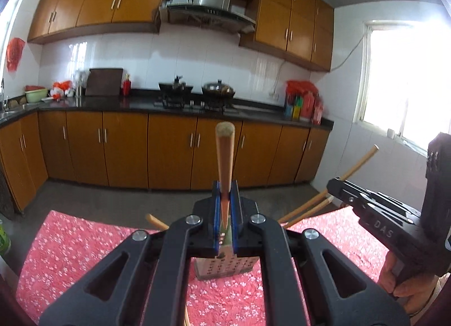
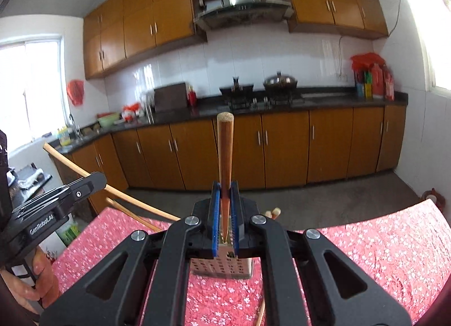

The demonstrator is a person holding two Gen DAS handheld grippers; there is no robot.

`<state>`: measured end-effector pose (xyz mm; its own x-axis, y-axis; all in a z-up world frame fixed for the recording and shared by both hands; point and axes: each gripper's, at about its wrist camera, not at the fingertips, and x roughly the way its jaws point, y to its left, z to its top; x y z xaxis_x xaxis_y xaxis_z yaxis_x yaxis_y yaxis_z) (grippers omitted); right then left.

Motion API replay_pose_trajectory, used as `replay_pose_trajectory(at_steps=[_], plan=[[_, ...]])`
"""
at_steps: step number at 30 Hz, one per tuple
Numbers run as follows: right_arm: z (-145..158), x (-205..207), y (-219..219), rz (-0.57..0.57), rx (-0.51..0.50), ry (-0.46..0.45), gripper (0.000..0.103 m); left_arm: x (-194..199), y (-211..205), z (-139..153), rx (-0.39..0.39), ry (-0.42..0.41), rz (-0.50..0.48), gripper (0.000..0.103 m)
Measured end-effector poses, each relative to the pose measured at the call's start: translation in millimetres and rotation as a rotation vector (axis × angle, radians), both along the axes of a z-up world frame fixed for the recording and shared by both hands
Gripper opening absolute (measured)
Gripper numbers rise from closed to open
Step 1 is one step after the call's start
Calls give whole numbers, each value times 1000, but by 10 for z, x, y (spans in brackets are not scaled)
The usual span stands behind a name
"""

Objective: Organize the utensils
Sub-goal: 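Open the left gripper over the holder while the right gripper releases its chopstick, then lower the left gripper onto a chopstick while the right gripper grasps another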

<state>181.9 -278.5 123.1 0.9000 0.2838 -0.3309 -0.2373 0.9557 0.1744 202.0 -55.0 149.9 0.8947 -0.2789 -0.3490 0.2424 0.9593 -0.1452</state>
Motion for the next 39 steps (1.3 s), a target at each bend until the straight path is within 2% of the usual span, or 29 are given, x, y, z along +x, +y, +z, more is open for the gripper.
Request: replay_pose_trajectory(at_steps=[4, 9, 11, 12, 13, 16, 20, 23, 25, 26, 29, 31, 33, 37, 39], plan=[[-115, 132, 19, 4, 10, 58, 8, 180, -20, -171, 10, 52, -9, 7], [-129, 141, 90, -2, 0, 69, 9, 265, -26, -279, 17, 76, -7, 10], [-114, 143, 73, -4, 4, 70, 17, 257, -12, -279, 14, 77, -6, 14], [-102, 123, 63, -7, 6, 63, 27, 251, -4, -272, 11, 73, -2, 16], [-81, 123, 62, -11, 6, 56, 31, 223, -3, -259, 8, 69, -2, 19], [9, 1, 17, -19, 15, 22, 31, 132, 74, -210, -1, 48, 8, 22], [109, -233, -109, -38, 29, -33, 31, -97, 211, -110, -34, 9, 27, 34], [57, -490, -261, -77, 12, -58, 31, -349, 373, -110, -35, -16, 48, 37], [-56, -568, -356, -101, -1, -39, 32, -504, 507, -203, -27, -10, 72, 38], [-207, -602, -427, -125, -17, -4, 32, -556, 572, -284, -18, 4, 85, 38], [-657, -537, -538, -146, -45, 131, 32, -611, 775, -651, 11, 93, 133, 38], [-1018, -471, -557, -139, -57, 243, 29, -585, 900, -1009, 19, 192, 158, 38], [-1395, -425, -510, -98, -64, 352, 20, -564, 982, -1303, 25, 273, 166, 38], [-1896, -382, -351, -48, -79, 487, 20, -565, 1026, -1708, 2, 393, 134, 31], [-2025, -397, -285, -46, -83, 518, 20, -589, 986, -1807, -3, 417, 117, 30]])
